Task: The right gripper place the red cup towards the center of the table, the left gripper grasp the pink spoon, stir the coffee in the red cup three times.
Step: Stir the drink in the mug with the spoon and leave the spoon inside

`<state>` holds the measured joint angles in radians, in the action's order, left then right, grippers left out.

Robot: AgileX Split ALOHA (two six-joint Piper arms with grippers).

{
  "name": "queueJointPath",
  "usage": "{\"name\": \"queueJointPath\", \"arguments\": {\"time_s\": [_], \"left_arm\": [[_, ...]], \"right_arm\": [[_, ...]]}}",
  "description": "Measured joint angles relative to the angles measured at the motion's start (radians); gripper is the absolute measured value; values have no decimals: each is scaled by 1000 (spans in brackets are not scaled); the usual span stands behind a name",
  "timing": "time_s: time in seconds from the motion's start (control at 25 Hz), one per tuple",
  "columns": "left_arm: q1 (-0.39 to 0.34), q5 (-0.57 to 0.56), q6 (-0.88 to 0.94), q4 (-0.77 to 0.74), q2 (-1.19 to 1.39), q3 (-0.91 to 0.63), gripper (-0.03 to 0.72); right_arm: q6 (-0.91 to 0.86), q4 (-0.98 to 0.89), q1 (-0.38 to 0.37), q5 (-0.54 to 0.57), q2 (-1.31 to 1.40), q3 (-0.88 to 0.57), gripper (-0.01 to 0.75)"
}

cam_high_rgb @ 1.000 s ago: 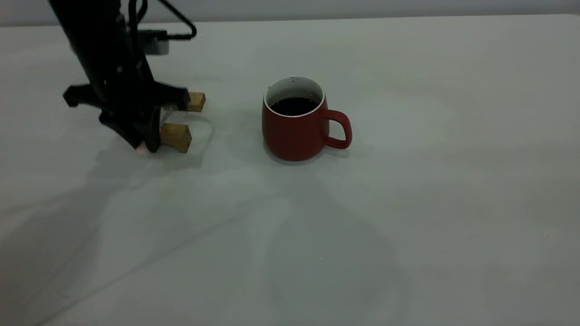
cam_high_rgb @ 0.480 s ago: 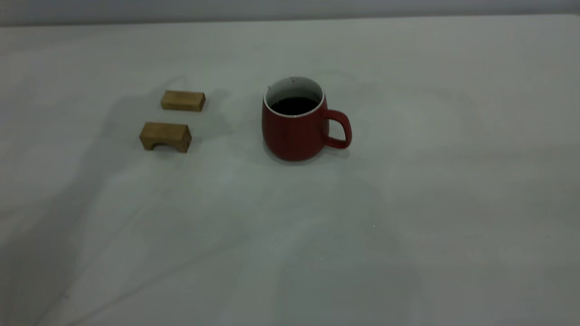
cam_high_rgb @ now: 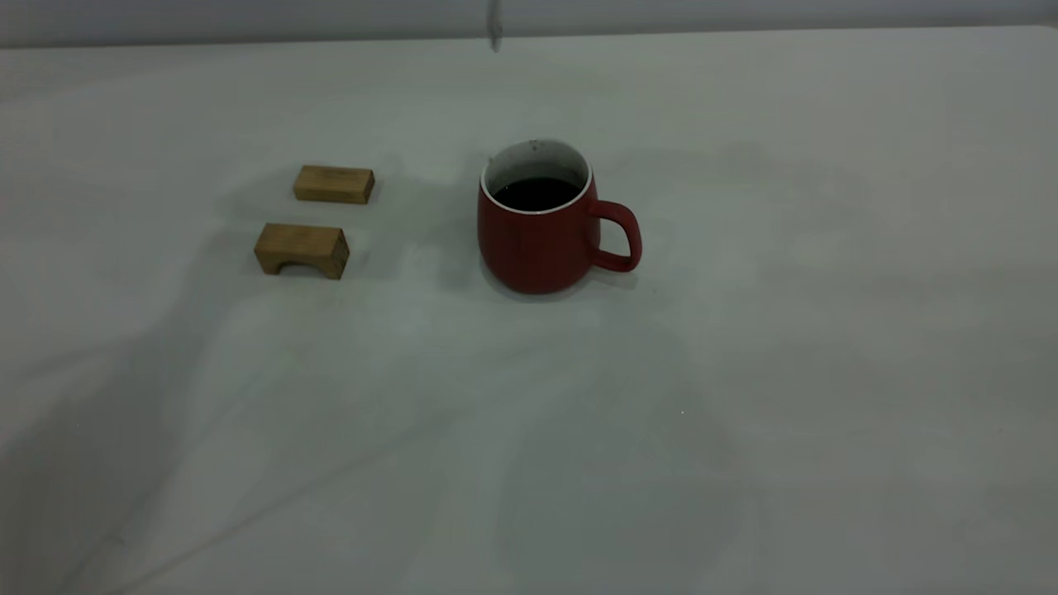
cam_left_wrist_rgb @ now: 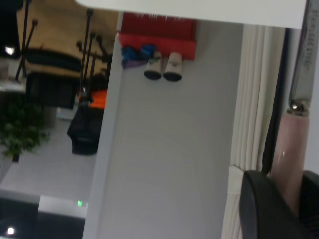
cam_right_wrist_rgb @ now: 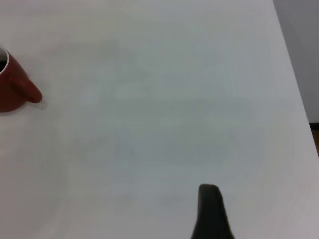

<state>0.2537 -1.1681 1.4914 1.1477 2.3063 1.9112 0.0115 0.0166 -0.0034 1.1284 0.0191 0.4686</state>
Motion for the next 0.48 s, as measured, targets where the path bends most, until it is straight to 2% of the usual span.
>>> {"name": "queueJointPath", "arguments": {"time_s": [0.48], "left_arm": [[0,0,-201,45,180,0,166]], "right_arm": [[0,0,0,0,0,0,584]]}}
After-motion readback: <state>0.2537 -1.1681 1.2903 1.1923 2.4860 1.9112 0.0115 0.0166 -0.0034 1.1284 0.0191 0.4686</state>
